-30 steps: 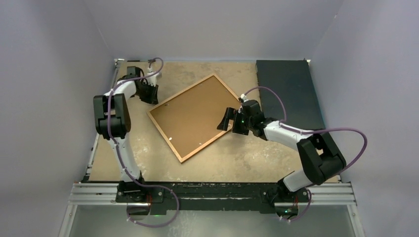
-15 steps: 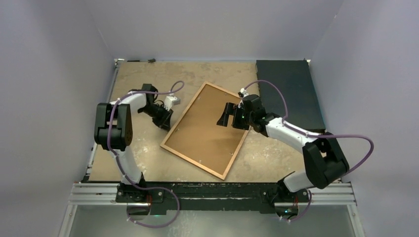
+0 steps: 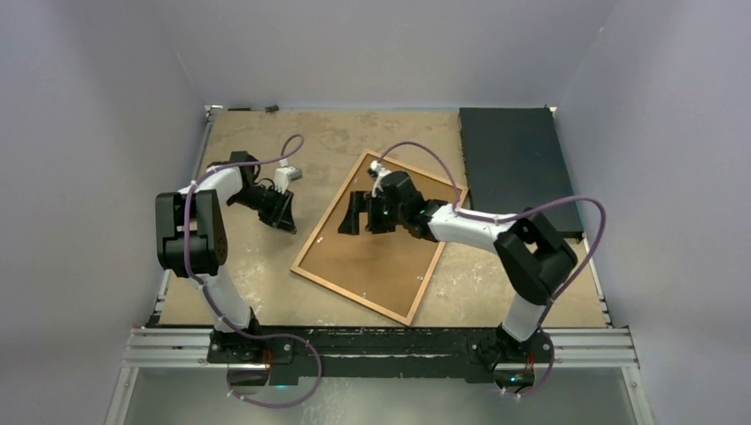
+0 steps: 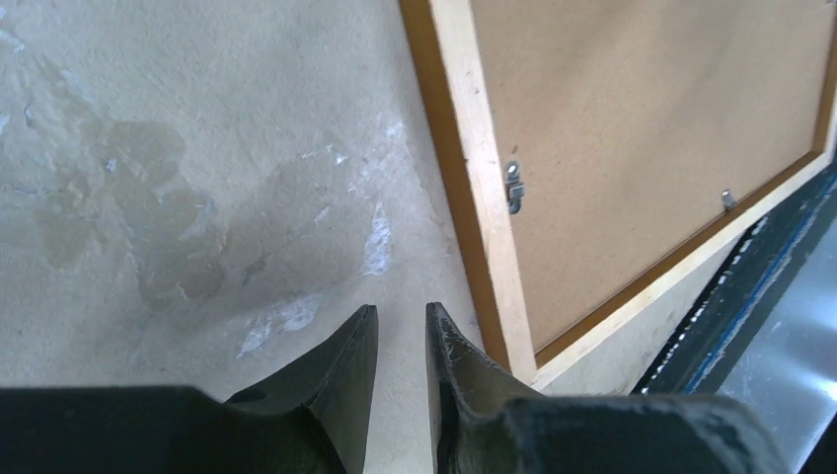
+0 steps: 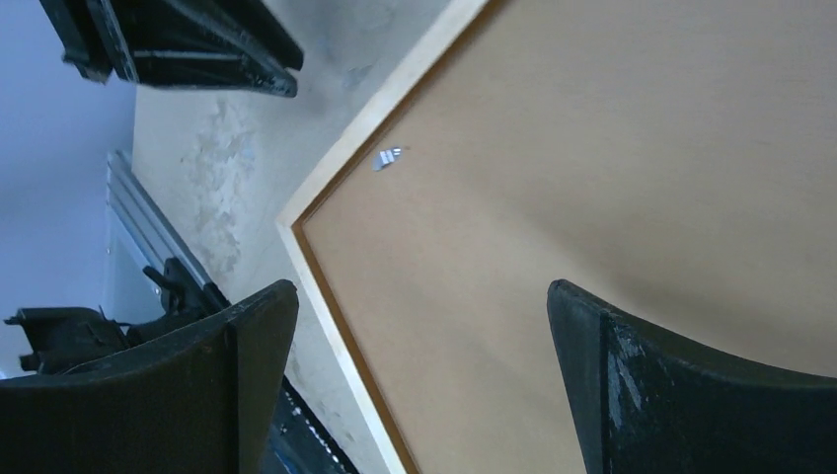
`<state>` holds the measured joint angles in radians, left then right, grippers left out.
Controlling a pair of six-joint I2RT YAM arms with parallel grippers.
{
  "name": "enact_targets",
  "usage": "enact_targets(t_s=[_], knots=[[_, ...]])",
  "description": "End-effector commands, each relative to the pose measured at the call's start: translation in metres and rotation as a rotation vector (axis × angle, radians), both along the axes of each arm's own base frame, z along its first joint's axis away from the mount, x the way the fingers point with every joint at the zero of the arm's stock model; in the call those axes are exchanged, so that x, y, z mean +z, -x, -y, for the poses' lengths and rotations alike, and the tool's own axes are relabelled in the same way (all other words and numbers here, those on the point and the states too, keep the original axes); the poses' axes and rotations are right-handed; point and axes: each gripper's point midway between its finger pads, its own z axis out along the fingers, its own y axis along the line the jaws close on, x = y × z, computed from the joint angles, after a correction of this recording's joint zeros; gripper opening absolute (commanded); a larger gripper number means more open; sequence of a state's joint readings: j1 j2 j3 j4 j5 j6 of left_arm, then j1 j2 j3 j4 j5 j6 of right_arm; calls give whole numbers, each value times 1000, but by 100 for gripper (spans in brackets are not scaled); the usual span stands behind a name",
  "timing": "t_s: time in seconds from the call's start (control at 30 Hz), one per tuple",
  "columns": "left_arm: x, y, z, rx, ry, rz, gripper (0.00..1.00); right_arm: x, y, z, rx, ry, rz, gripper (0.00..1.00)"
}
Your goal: Put the photo into the frame
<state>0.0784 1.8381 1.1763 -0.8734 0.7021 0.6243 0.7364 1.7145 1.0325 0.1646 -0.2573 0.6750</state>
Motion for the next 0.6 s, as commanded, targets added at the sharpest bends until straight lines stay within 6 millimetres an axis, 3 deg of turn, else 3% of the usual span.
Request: enact_targets(t_s=[0.0, 0.2, 0.57], knots=[[23, 2, 18, -29, 127, 11, 24, 20, 4, -47, 80, -93, 71, 99], [10, 17, 25, -69, 169, -33, 31, 25, 14, -81, 157, -113, 140, 99], [-12, 25, 29, -74, 153, -75, 25, 3, 27, -106, 214, -131, 134, 98]])
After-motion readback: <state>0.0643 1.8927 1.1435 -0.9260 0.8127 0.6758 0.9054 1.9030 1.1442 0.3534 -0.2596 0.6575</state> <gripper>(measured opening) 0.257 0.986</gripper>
